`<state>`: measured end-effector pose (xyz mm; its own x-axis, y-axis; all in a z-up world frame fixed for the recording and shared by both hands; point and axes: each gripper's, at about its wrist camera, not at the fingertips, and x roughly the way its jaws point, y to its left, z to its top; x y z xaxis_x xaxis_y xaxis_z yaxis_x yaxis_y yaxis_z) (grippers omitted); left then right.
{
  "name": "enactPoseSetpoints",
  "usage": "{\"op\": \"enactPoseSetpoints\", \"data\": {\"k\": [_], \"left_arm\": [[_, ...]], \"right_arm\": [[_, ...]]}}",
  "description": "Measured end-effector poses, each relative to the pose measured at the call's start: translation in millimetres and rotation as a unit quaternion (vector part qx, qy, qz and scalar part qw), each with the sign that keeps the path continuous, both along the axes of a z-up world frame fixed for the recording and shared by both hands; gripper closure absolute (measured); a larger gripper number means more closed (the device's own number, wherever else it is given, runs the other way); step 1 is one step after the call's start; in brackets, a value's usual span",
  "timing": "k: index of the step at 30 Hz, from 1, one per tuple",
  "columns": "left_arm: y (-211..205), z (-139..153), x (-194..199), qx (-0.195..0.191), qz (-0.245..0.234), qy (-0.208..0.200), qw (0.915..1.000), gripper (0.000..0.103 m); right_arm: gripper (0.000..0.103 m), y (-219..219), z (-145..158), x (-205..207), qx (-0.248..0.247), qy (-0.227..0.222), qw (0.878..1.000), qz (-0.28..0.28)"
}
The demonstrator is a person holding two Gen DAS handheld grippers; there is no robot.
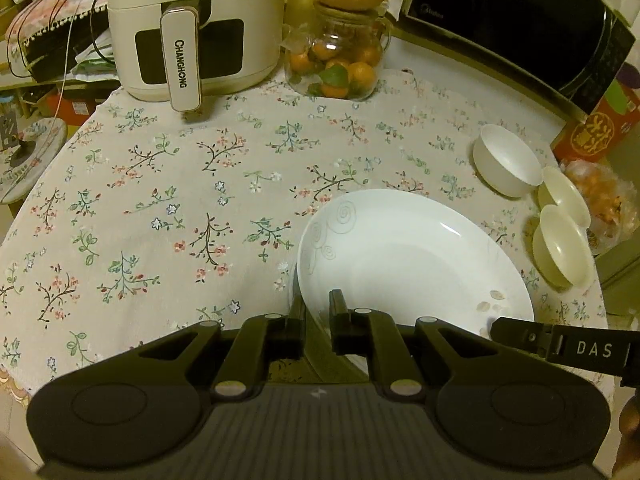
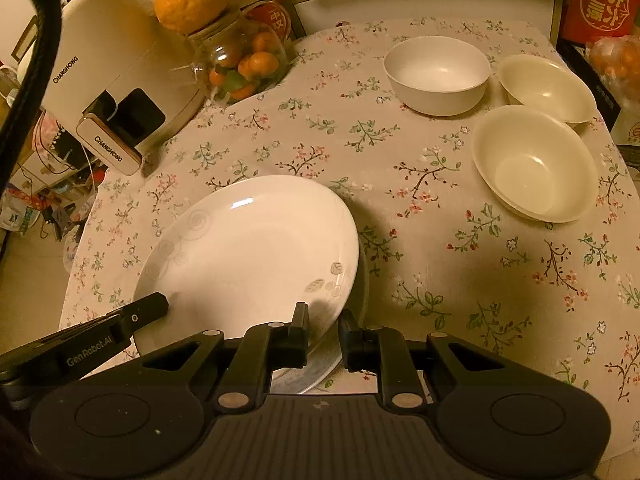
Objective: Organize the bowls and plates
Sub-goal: 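Lift the white plate with both tools and carry it toward the blue plate stack, then lower the white plate onto the stacked blue plates and open both tools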
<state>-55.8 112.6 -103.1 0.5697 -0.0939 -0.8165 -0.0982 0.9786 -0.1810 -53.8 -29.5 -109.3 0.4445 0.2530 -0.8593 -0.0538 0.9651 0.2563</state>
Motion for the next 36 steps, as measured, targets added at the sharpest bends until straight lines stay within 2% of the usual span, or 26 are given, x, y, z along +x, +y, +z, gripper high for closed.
{"op": "enactPoseSetpoints", "data": {"k": [20, 26, 36], "left_arm": [[-4, -3, -2, 0.029, -0.009, 0.003, 0.9995, 0.092], [-6, -4, -2, 0.037, -0.012, 0.004, 0.9992, 0.092], [-18, -5, -5, 0.078, -0.023, -0.001, 0.9967, 0.092]], "right_arm": [[0.087, 3, -5, 0, -0.009, 0.003, 1.0, 0.001], [0.087, 9, -3, -2, -0.027, -0.003, 1.0, 0.003], [0.087, 13, -2, -3, -0.046, -0.006, 0.999, 0.004]]}}
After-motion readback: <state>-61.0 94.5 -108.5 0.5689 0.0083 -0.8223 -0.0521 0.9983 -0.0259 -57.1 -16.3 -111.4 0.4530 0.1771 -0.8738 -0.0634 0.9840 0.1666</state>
